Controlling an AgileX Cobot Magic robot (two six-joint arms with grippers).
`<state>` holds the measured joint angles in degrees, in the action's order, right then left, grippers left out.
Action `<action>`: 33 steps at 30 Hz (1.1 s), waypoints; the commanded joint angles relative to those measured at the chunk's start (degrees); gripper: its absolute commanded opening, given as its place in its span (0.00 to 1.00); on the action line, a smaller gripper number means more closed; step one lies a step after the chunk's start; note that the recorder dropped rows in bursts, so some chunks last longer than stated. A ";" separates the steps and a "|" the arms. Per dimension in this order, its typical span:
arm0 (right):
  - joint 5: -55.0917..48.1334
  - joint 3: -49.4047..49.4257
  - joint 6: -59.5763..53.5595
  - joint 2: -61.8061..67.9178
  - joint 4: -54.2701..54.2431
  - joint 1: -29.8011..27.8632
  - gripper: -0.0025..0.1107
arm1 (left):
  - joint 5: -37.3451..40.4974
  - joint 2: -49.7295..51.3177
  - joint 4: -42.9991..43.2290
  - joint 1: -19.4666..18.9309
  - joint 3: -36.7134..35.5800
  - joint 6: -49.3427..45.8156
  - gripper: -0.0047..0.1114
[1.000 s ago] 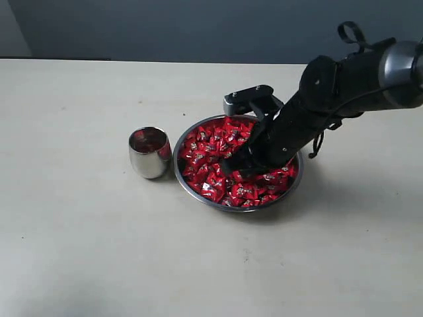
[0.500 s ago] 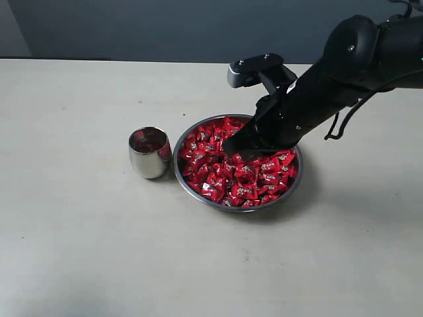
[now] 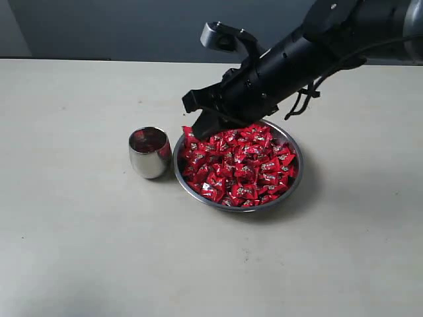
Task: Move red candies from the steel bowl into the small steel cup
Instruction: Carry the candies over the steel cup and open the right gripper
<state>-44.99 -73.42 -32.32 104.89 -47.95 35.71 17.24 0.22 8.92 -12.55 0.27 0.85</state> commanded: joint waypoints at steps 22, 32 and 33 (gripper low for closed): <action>-3.29 -26.26 1.49 22.35 3.54 3.79 0.03 | -0.85 -0.22 0.22 0.05 -0.27 0.21 0.04; -4.74 -26.26 1.50 22.05 2.56 3.79 0.03 | -0.85 -0.22 0.22 0.05 -0.27 0.21 0.04; -5.12 -26.26 1.50 21.69 2.68 3.79 0.03 | -0.85 -0.22 0.22 0.05 -0.27 0.21 0.04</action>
<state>-49.33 -99.17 -30.78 127.94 -44.86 39.72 17.14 0.22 8.92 -12.55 0.27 0.85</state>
